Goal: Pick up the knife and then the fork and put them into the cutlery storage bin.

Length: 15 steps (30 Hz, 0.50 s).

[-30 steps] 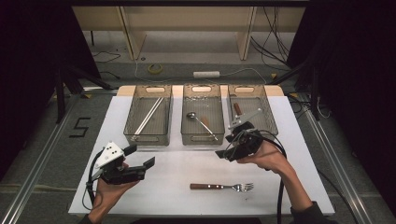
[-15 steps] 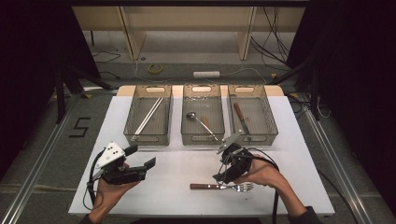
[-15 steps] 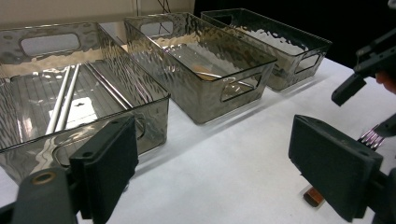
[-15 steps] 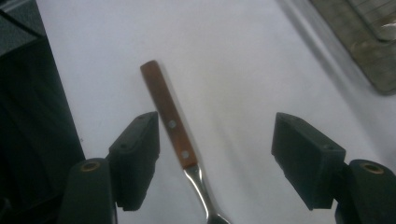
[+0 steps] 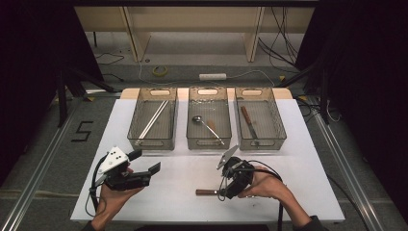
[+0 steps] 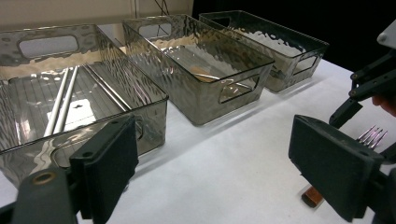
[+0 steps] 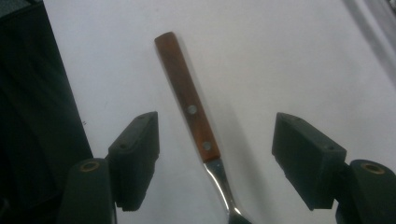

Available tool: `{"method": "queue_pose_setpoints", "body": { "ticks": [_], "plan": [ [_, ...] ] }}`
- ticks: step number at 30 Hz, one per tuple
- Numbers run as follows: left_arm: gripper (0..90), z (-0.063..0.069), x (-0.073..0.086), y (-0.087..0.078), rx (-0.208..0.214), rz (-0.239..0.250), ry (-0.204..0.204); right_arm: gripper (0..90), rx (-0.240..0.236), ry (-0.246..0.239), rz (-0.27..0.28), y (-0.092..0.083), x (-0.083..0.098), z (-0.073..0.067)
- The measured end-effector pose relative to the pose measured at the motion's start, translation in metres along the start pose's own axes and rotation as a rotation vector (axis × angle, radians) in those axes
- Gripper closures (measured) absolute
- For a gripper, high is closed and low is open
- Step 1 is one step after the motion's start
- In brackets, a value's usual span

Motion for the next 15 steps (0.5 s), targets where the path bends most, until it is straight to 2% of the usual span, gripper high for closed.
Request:
{"method": "queue_pose_setpoints", "body": {
  "ticks": [5, 15],
  "plan": [
    [15.3, 0.000, 0.000, 0.000, 0.001, -0.002, 0.002, 37.5, -0.014, -0.018, -0.032, 0.006, 0.003, -0.003],
    [15.3, 0.001, 0.000, 0.000, 0.002, 0.003, 0.002, 45.0, -0.022, -0.044, -0.061, 0.013, 0.007, -0.005]
  ]
}}
Point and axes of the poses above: each handheld gripper's, and its own axes: y roughly forward along the jaws, x roughly out of its underside, z roughly to its right, the point moved 5 cm from there along y, roughly forward along the jaws, and after that the axes turned 4 degrees about z, right-handed, at the moved point
